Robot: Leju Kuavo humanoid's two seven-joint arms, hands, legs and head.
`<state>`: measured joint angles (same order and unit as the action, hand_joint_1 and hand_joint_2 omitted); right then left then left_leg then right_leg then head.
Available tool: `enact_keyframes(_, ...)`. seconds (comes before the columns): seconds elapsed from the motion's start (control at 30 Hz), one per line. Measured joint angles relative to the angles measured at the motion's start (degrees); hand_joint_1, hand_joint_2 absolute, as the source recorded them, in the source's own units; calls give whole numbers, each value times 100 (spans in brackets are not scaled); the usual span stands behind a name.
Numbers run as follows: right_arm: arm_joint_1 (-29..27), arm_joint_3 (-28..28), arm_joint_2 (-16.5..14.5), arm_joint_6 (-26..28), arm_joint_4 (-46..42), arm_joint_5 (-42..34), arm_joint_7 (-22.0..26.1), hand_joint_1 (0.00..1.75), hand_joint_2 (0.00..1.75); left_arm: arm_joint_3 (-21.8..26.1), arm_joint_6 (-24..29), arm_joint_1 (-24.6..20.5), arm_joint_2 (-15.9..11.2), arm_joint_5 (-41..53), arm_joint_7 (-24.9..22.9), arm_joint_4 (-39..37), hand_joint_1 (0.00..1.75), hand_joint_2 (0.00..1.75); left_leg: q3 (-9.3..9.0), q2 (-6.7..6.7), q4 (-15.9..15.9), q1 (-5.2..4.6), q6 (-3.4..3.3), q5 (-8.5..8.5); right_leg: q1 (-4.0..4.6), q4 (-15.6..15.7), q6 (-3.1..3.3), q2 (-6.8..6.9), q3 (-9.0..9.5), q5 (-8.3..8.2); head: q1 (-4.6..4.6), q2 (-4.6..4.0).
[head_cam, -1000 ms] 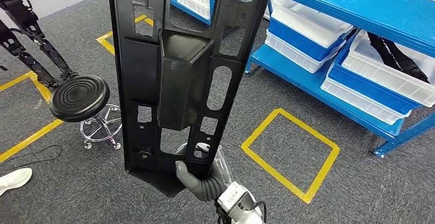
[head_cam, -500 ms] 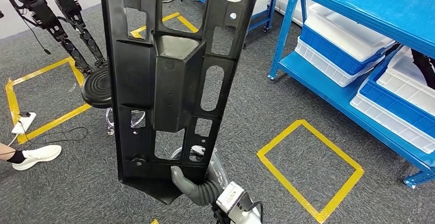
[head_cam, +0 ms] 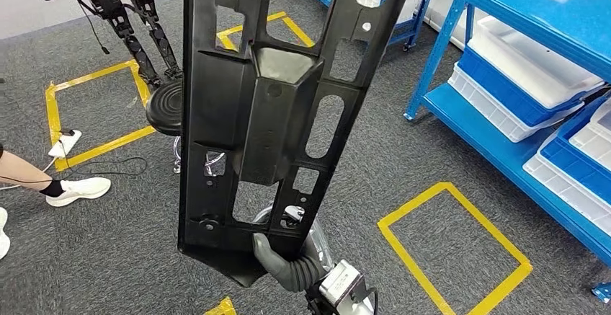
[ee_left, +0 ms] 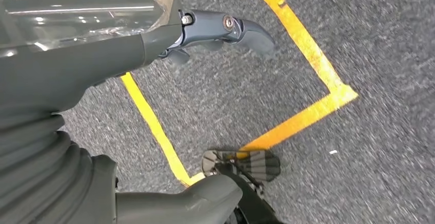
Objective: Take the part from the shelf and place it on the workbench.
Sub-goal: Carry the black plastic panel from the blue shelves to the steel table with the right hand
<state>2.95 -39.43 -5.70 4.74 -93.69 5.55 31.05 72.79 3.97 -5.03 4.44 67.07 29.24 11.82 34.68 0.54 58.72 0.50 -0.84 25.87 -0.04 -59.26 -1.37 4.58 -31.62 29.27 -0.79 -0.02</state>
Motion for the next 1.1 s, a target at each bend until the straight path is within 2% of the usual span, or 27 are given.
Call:
enact_keyframes(0.03, -6, 14, 1, -7, -18, 2, 1, 175, 175, -2, 2, 0, -2, 13, 1, 1, 0, 175, -26, -39, -36, 10, -38, -23, 10, -148, -5, -71, -62, 80, 0, 0)
enact_keyframes(0.07, -16, 29, 3, -10, -33, 4, 2, 175, 175, -3, 3, -1, -3, 19, 2, 1, 0, 175, -47, -75, -60, 21, -71, -40, 12, -426, 11, -176, -201, 207, 10, 0)
enact_keyframes(0.13, -52, 57, 19, -12, -49, 5, 3, 175, 175, -6, 3, -12, -6, 22, 2, 2, 0, 175, -42, -174, -63, 25, -104, -48, -8, -1202, 61, -365, -602, 499, 24, -1)
enact_keyframes(0.17, -74, 67, 30, -13, -49, 5, 4, 175, 175, -7, 3, -14, -7, 22, 2, 2, 0, 175, -39, -234, -63, 25, -113, -48, -15, -1497, 59, -406, -765, 580, 31, -1)
enact_keyframes(0.2, -88, 73, 40, -14, -49, 5, 4, 175, 175, -8, 3, -14, -7, 22, 2, 2, 0, 175, -38, -298, -61, 27, -112, -49, -21, -1597, 33, -426, -828, 574, 34, -1)
enact_keyframes(0.23, -96, 78, 46, -16, -49, 5, 4, 175, 175, -8, 3, -12, -7, 22, 2, 2, 0, 175, -41, -365, -58, 31, -108, -49, -36, -1473, -12, -444, -776, 482, 37, -1)
enact_keyframes(0.27, -100, 81, 49, -19, -49, 5, 4, 175, 175, -8, 3, -11, -5, 23, 2, 1, 0, 175, -44, -434, -53, 38, -97, -50, -63, -1149, -65, -497, -620, 334, 40, -1)
enact_keyframes(0.3, -101, 85, 50, -21, -49, 5, 3, 175, 175, -8, 3, -11, -4, 23, 2, 1, 0, 175, -42, -501, -45, 39, -77, -50, -98, -756, -111, -608, -432, 187, 47, -1)
enact_keyframes(0.33, -105, 88, 50, -23, -54, 5, 4, 175, 175, -9, 3, -14, -4, 24, 2, 1, 0, 175, -32, -567, -19, 33, -47, -41, -134, -396, -132, -716, -262, 54, 43, -1)
enact_keyframes(0.37, -112, 90, 51, -25, -59, 6, 4, 175, 175, -9, 3, -17, -4, 25, 4, 2, 0, 175, -12, -626, -1, 26, -12, -36, -162, -143, -131, -801, -143, -34, 35, -1)
enact_keyframes(0.4, -115, 91, 50, -26, -64, 7, 6, 175, 175, -10, 4, -15, -5, 25, 4, 2, 0, 175, 10, -681, 10, 26, 24, -37, -171, -32, -111, -834, -93, -74, 25, -1)
enact_keyframes(0.47, -116, 94, 48, -43, -69, 16, 9, 175, 175, -10, 10, 5, -8, 29, -21, 1, 0, 175, 50, -745, 22, 62, 83, -43, -180, 9, -45, -739, -69, -118, 5, -1)
enact_keyframes(0.5, -112, 96, 46, -55, -69, 25, 18, 175, 175, -10, 16, 17, -7, 33, -50, 1, 0, 175, 75, -664, 68, 75, 105, -14, -182, 15, -15, -687, -61, -127, -3, -1)
enact_keyframes(0.53, -115, 97, 46, -66, -69, 33, 38, 175, 175, -10, 25, 21, -5, 35, -83, 0, 0, 175, 134, -524, 196, 80, 123, 70, -182, 25, 29, -629, -53, -134, -18, -1)
enact_keyframes(0.6, -149, 101, 53, -74, -68, 42, 103, 175, 175, -11, 39, 12, -3, 36, -139, 0, 0, 175, 399, -205, 766, 75, 153, 392, -151, 31, 100, -498, -45, -125, -43, -1)
enact_keyframes(0.63, -172, 103, 61, -74, -67, 41, 138, 175, 175, -11, 43, 7, -2, 35, -159, 0, 0, 175, 579, -132, 1130, 79, 167, 559, -131, 30, 130, -424, -46, -117, -50, -1)
enact_keyframes(0.67, -195, 105, 70, -74, -66, 38, 167, 175, 175, -11, 44, 8, 1, 36, -176, 0, 0, 175, 720, -99, 1413, 84, 177, 658, -114, 29, 143, -352, -47, -109, -48, -1)
enact_keyframes(0.7, -209, 108, 82, -74, -65, 35, 188, 175, 175, -11, 44, 12, 3, 37, -186, 0, 0, 175, 778, -81, 1527, 87, 184, 656, -104, 28, 151, -286, -47, -102, -49, -1)
enact_keyframes(0.73, -217, 109, 92, -74, -64, 33, 201, 175, 175, -11, 44, 16, 4, 38, -195, 0, 0, 175, 728, -65, 1431, 92, 185, 555, -99, 28, 155, -228, -43, -95, -50, -1)
enact_keyframes(0.77, -219, 112, 99, -74, -64, 30, 209, 175, 175, -11, 44, 19, 5, 41, -198, 0, 0, 175, 566, -26, 1129, 96, 179, 380, -97, 28, 153, -177, -36, -87, -49, -1)
enact_keyframes(0.83, -220, 120, 105, -74, -66, 22, 216, 175, 175, -12, 38, 13, 4, 48, -193, 0, 0, 175, 188, 142, 415, 77, 150, 120, -74, 29, 127, -91, -17, -66, -46, -1)
enact_keyframes(0.87, -221, 125, 106, -74, -66, 19, 219, 175, 175, -12, 33, 9, 6, 51, -189, 0, 0, 175, 71, 207, 192, 56, 126, 64, -61, 32, 106, -57, -10, -56, -45, -1)
enact_keyframes(0.9, -223, 128, 108, -74, -67, 15, 221, 175, 175, -12, 29, 5, 7, 55, -183, 0, 0, 175, 34, 233, 104, 27, 100, 67, -50, 38, 80, -25, -2, -48, -41, -1)
enact_keyframes(0.97, -227, 134, 109, -73, -69, 13, 223, 175, 175, -12, 27, 4, 8, 61, -173, 0, 0, 175, 31, 137, 75, -17, 23, 53, -51, 65, 11, 43, 31, -40, -45, -1)
enact_keyframes(1.03, -226, 138, 114, -72, -79, 14, 226, 175, 175, -12, 31, 6, 17, 65, -163, 0, 0, 175, -29, 37, -8, -9, -66, 9, -59, -27, -41, -54, 20, 28, -39, -1)
enact_keyframes(1.07, -225, 139, 119, -71, -84, 15, 229, 175, 175, -12, 33, 3, 23, 68, -159, 0, 0, 175, -62, -9, -46, 4, -103, -14, -59, -217, -38, -161, -59, 127, -25, -1)
enact_keyframes(1.1, -229, 140, 129, -69, -86, 18, 232, 175, 175, -12, 36, -1, 29, 73, -155, 0, 0, 175, -76, -55, -63, 14, -128, -25, -67, -527, -15, -281, -214, 264, -10, -1)
